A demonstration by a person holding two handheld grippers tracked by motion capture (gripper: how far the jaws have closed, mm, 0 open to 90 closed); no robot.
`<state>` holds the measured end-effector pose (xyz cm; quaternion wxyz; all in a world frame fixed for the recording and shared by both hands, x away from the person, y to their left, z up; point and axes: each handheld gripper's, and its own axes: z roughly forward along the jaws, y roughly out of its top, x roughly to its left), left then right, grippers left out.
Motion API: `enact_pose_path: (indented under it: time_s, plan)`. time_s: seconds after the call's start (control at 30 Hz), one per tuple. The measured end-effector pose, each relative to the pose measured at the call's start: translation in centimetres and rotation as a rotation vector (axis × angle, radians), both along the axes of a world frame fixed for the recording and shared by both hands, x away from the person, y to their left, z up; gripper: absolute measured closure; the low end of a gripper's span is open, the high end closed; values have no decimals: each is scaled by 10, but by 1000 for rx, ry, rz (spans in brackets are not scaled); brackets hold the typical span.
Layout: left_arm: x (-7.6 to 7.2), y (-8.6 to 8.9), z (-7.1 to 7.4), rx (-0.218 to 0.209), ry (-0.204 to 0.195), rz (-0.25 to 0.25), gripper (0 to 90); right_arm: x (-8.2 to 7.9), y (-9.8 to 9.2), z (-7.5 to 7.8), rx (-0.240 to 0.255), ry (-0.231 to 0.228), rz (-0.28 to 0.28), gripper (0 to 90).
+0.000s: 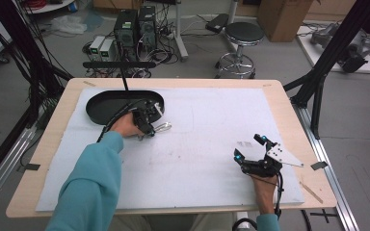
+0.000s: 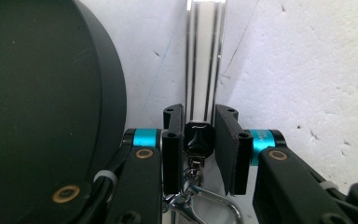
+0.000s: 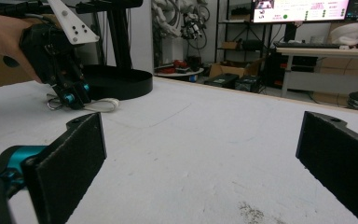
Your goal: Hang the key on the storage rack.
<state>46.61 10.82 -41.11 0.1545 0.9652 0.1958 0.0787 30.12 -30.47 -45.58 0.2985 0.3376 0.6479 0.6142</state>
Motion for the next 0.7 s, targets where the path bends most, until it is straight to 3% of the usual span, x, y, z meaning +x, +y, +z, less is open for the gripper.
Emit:
enact_pose_path:
  time_s: [0.4, 0.7]
  plan:
    - [0, 1, 3, -20, 5, -9, 738, 0, 0, 0, 2, 1, 0, 8]
    - [-2, 6, 14, -89, -23, -2, 738, 0, 0, 0, 2, 1, -1, 8]
